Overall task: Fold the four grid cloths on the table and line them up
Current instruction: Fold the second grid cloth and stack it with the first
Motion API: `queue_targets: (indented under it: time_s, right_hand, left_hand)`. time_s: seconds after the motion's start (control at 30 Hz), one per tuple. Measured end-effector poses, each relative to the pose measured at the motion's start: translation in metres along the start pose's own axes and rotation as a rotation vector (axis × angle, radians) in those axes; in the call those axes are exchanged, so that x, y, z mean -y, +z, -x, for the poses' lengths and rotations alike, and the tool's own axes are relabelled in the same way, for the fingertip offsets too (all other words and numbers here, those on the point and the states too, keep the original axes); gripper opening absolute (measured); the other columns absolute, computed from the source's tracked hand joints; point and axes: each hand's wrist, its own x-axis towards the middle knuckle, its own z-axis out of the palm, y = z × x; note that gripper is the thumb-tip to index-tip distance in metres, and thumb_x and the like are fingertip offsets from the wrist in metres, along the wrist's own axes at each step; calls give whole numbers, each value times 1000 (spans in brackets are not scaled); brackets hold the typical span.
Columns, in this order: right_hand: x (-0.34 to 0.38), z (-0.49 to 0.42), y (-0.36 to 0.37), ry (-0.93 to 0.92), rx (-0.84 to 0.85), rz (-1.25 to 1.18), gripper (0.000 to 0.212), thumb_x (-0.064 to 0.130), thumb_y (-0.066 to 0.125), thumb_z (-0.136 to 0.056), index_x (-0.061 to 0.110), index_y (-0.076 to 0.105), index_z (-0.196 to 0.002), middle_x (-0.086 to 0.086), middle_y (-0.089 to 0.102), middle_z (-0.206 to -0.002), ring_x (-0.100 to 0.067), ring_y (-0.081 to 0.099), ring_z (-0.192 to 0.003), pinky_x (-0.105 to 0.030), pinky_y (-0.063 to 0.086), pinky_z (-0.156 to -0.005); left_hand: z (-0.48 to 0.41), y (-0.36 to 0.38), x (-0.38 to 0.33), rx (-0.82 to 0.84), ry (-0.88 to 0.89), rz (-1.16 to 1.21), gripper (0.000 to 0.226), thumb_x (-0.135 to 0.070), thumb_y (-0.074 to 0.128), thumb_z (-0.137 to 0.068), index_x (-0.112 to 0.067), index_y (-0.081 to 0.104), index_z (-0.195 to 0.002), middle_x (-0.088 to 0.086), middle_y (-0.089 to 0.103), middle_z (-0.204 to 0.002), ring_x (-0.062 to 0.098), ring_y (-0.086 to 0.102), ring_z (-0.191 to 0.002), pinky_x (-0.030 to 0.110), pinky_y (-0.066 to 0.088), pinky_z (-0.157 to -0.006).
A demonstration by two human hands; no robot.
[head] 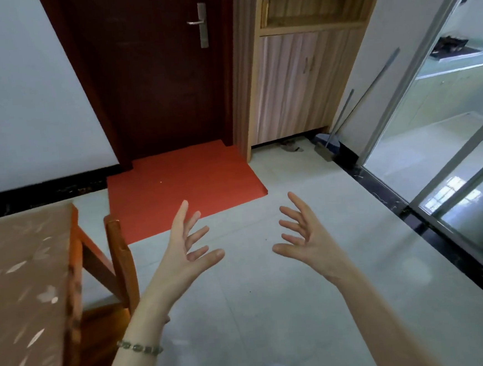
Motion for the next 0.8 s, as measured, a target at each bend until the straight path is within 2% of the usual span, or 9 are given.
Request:
queue_targets:
  time_s: [0.1, 0.2, 0.23, 0.37, 0.5, 0.6, 0.67, 0.8]
  right_hand:
    - [0, -57, -5, 5, 59, 2, 97, 4, 78, -73, 42, 24, -143, 9, 41, -141, -5, 46, -126, -30, 43, -103]
    - [-1, -125, -9, 1, 121, 14, 96, 2, 78, -73, 42, 23, -142, 8, 40, -141, -6, 46, -125, -32, 42, -104]
    - [-1, -153, -10, -8, 151, 20, 96, 3, 78, -73, 43, 23, -141, 8, 40, -141, -6, 46, -125, -33, 42, -105]
    - [12, -268, -11, -58, 302, 65, 98, 7, 79, -74, 44, 20, -143, 9, 40, -141, -4, 45, -125, -32, 43, -104]
    - [31, -365, -5, -82, 437, 83, 101, 5, 80, -71, 45, 20, -141, 8, 40, -142, -5, 47, -124, -28, 45, -101]
    - [40, -424, 11, -80, 533, 87, 101, 5, 81, -70, 45, 21, -140, 8, 41, -141, -3, 48, -123, -23, 46, -98]
    - [44, -463, 29, -76, 623, 96, 102, 4, 80, -70, 43, 20, -143, 8, 40, -141, -3, 47, -123, -20, 47, -96]
    - [49, -533, 81, -86, 766, 109, 100, 0, 78, -71, 42, 23, -143, 6, 40, -143, -8, 48, -124, -27, 47, -98]
  left_hand:
    - [-38, -11, 4, -65, -14, -5, 120, -66, 82, -50, -51, 8, -143, -28, 34, -140, -9, 47, -122, 21, 46, -95]
    - [-82, -22, 19, -147, -18, 10, 102, -42, 82, -67, -54, 11, -139, -24, 34, -142, -4, 47, -124, 28, 46, -99]
    - [-100, -27, 24, -182, -17, 21, 101, -41, 82, -67, -56, 13, -139, -24, 35, -142, -3, 48, -124, 30, 47, -99]
    - [-174, -48, 24, -322, -9, 27, 116, -64, 83, -50, -55, 13, -142, -27, 36, -143, -3, 49, -124, 24, 51, -91]
    - [-237, -65, 19, -445, 1, 20, 120, -68, 82, -49, -50, 13, -146, -25, 35, -144, 0, 49, -125, 22, 48, -96]
    - [-267, -81, 19, -542, -12, 35, 116, -59, 84, -51, -51, 15, -144, -22, 36, -145, -2, 50, -124, 18, 47, -96]
    - [-283, -99, 24, -619, -31, 29, 111, -48, 81, -57, -49, 14, -146, -18, 35, -147, -2, 49, -124, 23, 46, -98]
    - [-308, -146, 35, -774, -63, 39, 106, -44, 79, -56, -48, 19, -143, -20, 38, -144, 0, 51, -124, 30, 45, -101]
